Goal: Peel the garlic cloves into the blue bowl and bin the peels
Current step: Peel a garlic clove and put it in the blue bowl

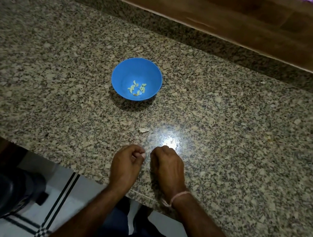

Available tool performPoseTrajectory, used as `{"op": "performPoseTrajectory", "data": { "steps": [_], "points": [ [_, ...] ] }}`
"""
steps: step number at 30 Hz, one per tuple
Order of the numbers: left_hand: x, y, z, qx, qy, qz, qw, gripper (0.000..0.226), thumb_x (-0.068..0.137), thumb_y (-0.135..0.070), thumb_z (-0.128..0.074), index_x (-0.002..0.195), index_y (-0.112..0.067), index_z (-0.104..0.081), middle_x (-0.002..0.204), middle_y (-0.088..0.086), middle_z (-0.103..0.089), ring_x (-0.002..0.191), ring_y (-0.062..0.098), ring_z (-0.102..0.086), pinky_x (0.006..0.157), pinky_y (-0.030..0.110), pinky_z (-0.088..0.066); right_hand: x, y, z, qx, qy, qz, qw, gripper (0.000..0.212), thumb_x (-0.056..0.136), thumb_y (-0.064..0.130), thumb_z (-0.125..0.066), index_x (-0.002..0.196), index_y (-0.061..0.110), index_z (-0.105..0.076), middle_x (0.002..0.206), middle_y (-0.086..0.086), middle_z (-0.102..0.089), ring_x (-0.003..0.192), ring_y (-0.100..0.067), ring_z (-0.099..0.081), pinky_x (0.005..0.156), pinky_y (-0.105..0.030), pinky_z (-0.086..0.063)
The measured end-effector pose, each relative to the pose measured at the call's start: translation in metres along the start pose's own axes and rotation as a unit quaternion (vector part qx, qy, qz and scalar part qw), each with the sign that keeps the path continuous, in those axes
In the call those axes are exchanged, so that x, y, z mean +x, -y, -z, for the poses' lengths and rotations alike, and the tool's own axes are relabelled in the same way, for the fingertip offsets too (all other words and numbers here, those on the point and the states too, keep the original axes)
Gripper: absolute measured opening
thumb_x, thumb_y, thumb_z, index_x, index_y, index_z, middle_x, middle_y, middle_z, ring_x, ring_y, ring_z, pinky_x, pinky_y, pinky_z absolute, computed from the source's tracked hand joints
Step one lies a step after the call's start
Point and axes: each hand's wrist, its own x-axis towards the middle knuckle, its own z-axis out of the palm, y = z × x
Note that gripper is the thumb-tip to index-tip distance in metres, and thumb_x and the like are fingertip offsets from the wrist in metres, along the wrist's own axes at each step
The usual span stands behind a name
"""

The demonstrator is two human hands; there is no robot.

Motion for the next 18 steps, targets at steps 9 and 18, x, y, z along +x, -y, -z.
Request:
{"op": "performPoseTrajectory", "data": {
  "steps": [9, 18],
  "points": [
    [0.005, -0.004, -0.001, -0.104, 0.026, 0.081, 0.991, 0.014, 0.096, -0.02, -0.072, 0.083, -0.019, -0.077, 0.075, -0.003, -0.076, 0.074, 0.017, -0.074, 0.075, 0.044, -0.063, -0.006, 0.007, 0.01, 0.452, 0.01, -0.234, 0.861, 0.015, 0.093, -0.001, -0.072, 0.096, 0.009, -0.082, 0.088, -0.006, -0.081, 0.082, -0.019, -0.077, 0.076, -0.035, -0.063],
    [0.004, -0.013, 0.005, -0.149, 0.055, 0.086, 0.984, 0.024, 0.096, -0.031, -0.072, 0.076, -0.019, -0.077, 0.071, 0.001, -0.075, 0.069, 0.019, -0.071, 0.07, 0.04, -0.058, -0.003, 0.009, 0.02, 0.309, -0.017, -0.111, 0.945, 0.006, 0.092, 0.011, -0.077, 0.094, 0.014, -0.081, 0.09, 0.009, -0.076, 0.086, -0.003, -0.069, 0.075, -0.016, -0.052]
  ]
}}
